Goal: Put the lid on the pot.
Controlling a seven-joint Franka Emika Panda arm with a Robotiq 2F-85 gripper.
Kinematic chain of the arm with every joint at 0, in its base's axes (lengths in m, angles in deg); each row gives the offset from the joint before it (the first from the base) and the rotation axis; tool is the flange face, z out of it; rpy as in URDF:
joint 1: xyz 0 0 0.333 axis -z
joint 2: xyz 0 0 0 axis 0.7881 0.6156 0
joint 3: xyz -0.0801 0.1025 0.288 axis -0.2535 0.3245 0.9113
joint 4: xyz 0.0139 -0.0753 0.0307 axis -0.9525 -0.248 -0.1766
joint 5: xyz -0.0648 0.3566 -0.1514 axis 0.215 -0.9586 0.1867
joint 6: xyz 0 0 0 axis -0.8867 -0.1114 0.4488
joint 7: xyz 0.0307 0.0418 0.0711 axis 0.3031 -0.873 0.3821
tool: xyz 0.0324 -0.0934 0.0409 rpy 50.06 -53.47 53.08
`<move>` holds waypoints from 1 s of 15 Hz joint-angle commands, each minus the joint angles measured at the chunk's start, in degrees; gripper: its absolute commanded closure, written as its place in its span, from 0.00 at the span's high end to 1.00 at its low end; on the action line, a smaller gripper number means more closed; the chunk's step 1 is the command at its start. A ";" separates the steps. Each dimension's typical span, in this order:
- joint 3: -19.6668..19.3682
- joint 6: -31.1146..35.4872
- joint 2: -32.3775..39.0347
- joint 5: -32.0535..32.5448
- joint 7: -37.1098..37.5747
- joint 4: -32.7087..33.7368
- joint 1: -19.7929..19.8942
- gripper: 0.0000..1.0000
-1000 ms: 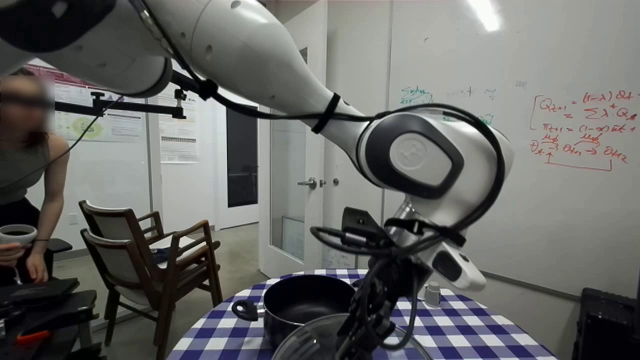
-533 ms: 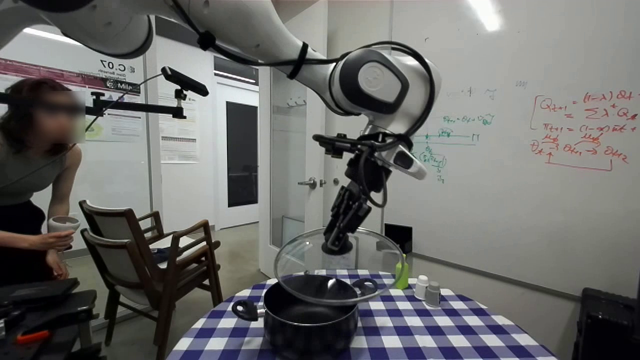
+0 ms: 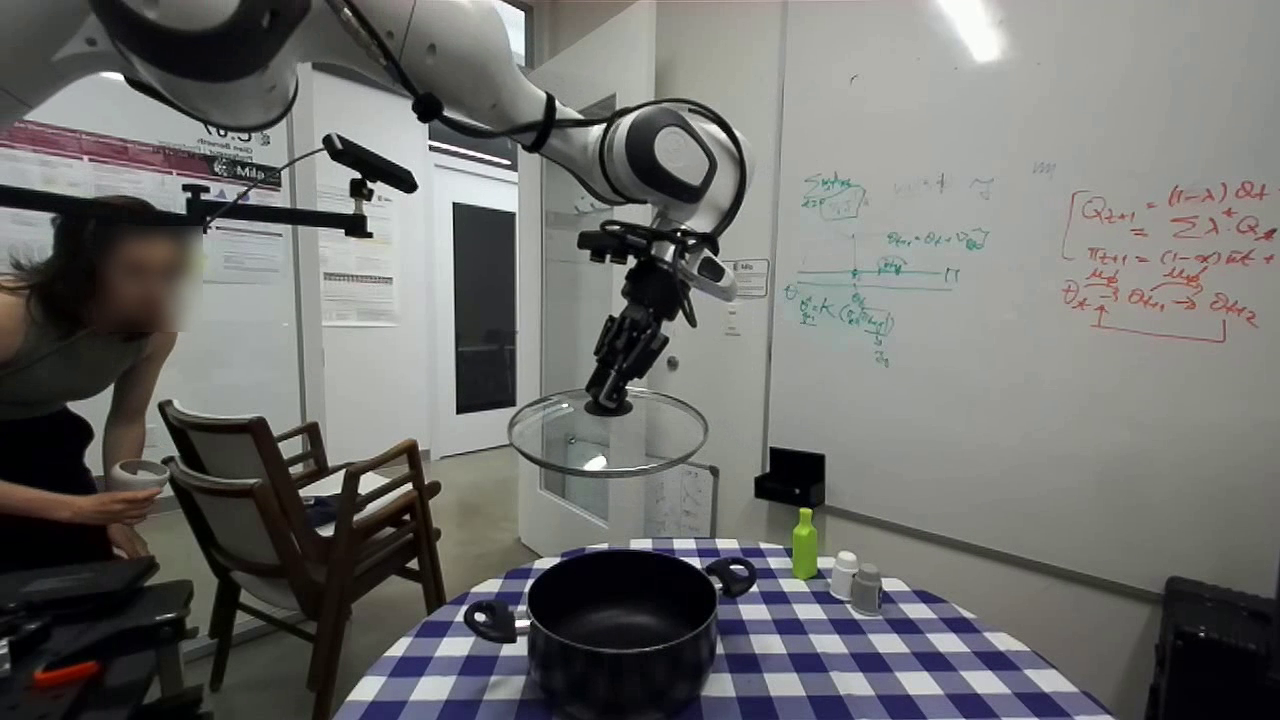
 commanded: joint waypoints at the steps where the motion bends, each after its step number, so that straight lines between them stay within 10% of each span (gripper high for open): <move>1: 0.04 -4.03 5.33 2.03 -1.78 7.05 -1.69 0.24; 15: -1.31 -5.00 21.70 7.23 -1.78 19.48 -2.66 0.24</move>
